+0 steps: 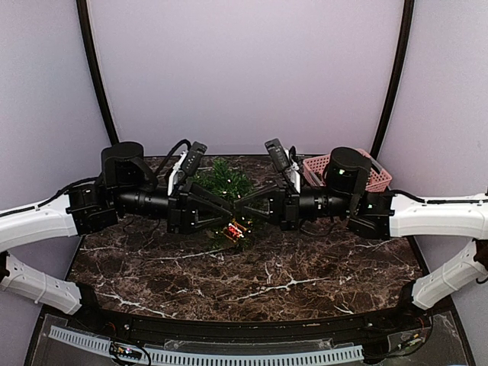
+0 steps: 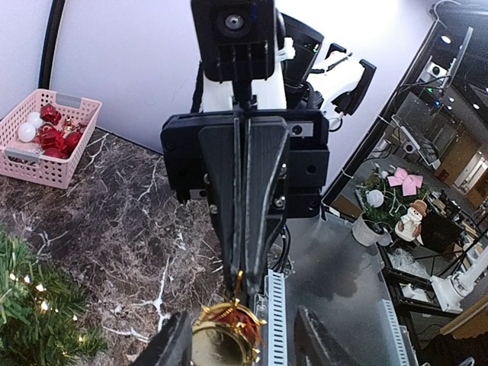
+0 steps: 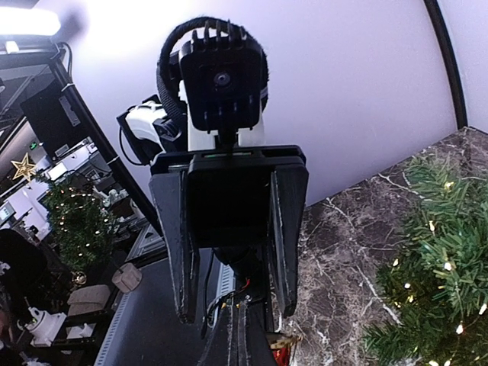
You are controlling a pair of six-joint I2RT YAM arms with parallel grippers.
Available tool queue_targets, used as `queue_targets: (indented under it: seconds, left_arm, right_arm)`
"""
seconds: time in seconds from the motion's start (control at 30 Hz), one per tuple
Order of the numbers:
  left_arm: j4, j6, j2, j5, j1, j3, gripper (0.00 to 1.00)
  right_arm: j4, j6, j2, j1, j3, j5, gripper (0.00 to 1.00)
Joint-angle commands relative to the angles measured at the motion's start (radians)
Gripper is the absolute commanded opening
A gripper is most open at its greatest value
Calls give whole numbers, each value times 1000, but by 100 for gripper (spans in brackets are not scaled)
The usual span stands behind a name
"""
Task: Decorate the small christmas tree
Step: Pass from the left arm to the right, then hang the ornament drum on the branch.
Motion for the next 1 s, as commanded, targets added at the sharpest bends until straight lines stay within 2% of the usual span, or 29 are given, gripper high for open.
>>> queue_targets:
  seconds: [0.0, 0.33, 0.57, 0.73, 0.97]
  left_arm:
    - [-4, 39, 0, 41, 5, 37, 45]
    - [29, 24, 24, 143, 6, 37, 27]
    - [38, 22, 36, 178, 5, 36, 29]
    - [72, 3, 29, 206, 5, 25, 17]
    - [83, -11, 15, 204, 6, 11, 9]
  right_arm:
    - [54, 27, 28, -9, 36, -108, 0]
    - [113, 71, 67, -10, 53, -202, 0]
    - [129, 88, 68, -11, 52, -220, 0]
    - [128, 87, 66, -11, 46, -213, 0]
    - [130, 87, 67, -10, 43, -211, 0]
